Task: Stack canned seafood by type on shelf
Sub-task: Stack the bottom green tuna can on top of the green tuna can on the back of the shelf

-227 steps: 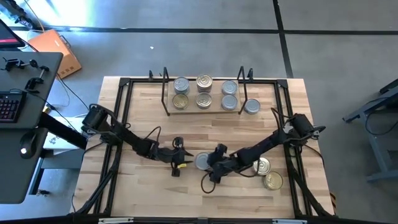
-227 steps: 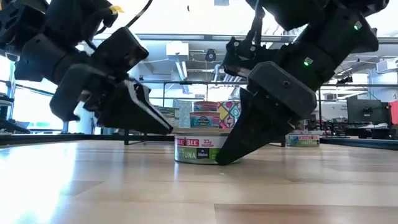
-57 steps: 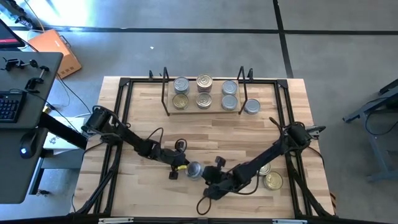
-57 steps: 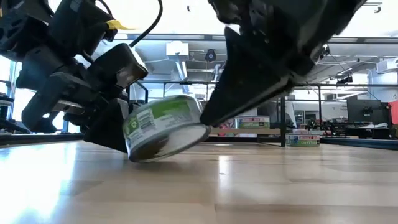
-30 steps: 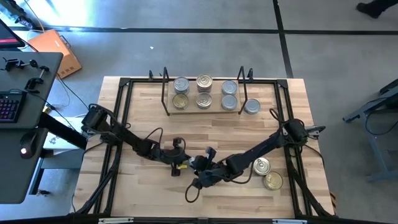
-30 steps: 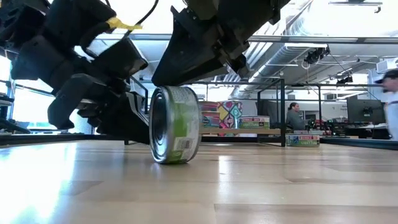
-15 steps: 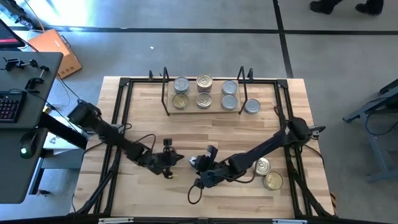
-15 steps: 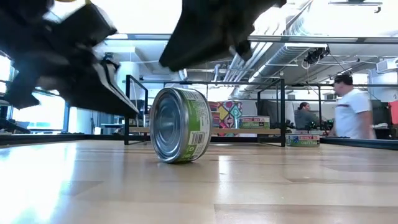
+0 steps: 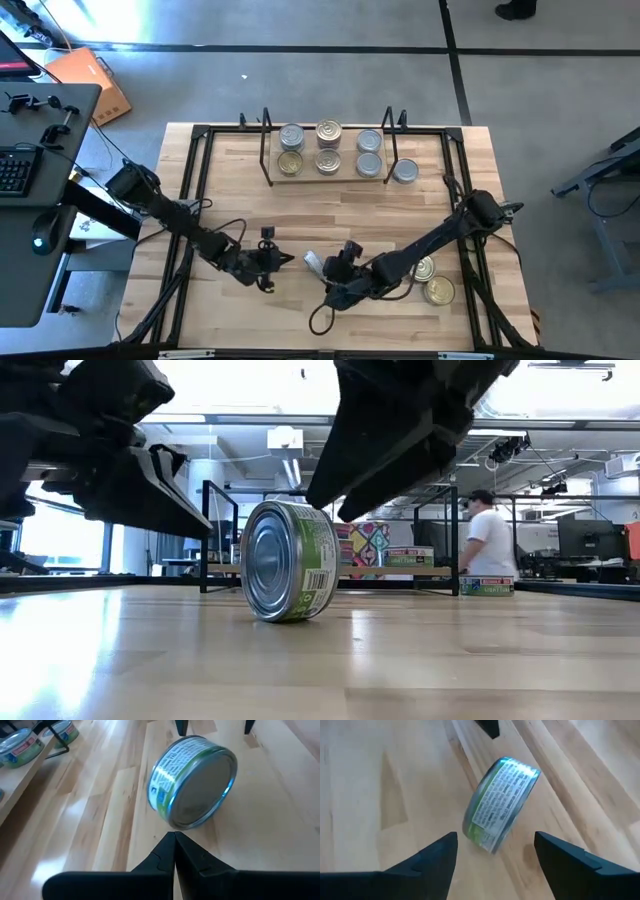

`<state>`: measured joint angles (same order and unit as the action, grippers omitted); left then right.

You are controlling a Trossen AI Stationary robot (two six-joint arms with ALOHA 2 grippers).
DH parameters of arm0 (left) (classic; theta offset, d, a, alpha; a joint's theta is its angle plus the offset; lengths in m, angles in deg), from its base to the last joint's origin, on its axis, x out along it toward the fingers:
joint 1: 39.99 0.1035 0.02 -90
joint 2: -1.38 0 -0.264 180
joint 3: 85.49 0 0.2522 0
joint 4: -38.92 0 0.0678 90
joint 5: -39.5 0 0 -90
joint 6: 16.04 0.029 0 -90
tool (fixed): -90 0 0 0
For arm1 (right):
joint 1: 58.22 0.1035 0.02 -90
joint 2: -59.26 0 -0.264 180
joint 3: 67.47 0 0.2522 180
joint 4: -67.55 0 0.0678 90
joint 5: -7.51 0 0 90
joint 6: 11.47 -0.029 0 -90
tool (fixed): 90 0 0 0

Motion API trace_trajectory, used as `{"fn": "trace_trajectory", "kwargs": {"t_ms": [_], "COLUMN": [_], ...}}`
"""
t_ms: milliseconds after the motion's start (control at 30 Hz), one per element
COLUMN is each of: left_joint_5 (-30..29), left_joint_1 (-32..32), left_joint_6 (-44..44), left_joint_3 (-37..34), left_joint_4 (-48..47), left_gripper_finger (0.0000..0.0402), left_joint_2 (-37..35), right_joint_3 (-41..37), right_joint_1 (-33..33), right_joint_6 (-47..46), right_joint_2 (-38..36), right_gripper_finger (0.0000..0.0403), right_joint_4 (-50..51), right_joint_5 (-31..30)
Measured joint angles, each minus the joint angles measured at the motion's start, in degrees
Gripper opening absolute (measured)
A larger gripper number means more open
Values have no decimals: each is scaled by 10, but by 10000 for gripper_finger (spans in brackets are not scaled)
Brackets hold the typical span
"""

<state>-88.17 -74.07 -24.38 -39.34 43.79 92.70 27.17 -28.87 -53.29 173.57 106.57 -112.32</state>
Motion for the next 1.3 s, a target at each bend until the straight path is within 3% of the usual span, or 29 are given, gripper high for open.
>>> {"fn": "trace_trajectory", "kwargs": {"t_ms": [167, 267, 467, 633, 767, 867, 1033, 1167, 1300], "left_joint_5": [4, 14, 52, 29, -19, -24, -11, 16, 26], "left_joint_1": [7, 13, 4, -15, -23, -14, 8, 29, 50], "left_joint_6": [14, 33, 83, 104, 87, 43, -20, -7, 30], "left_joint_3": [0, 0, 0, 0, 0, 0, -3, -32, -61], "left_joint_4": [63, 123, 199, 204, 127, 36, -121, -97, 23], "left_gripper_finger": [0, 0, 0, 0, 1, 17, 73, 112, 134], "left_joint_2": [36, 64, 77, 58, 22, -21, -70, -57, -21], "right_joint_3": [0, 0, 0, 0, 0, -6, -58, -102, -118], "right_joint_1": [5, 4, 7, 17, 32, 40, 49, 49, 42], "right_joint_6": [-91, -100, -160, -236, -200, -122, -13, -5, -11], "right_joint_2": [22, 28, 24, 19, 19, 19, 18, 18, 18], "right_gripper_finger": [263, 263, 263, 263, 263, 263, 263, 263, 263], "right_joint_4": [-6, -4, 74, 188, 208, 162, -31, -170, -221], "right_joint_5": [-34, -48, -76, -75, -67, -64, -65, -94, -152]}}
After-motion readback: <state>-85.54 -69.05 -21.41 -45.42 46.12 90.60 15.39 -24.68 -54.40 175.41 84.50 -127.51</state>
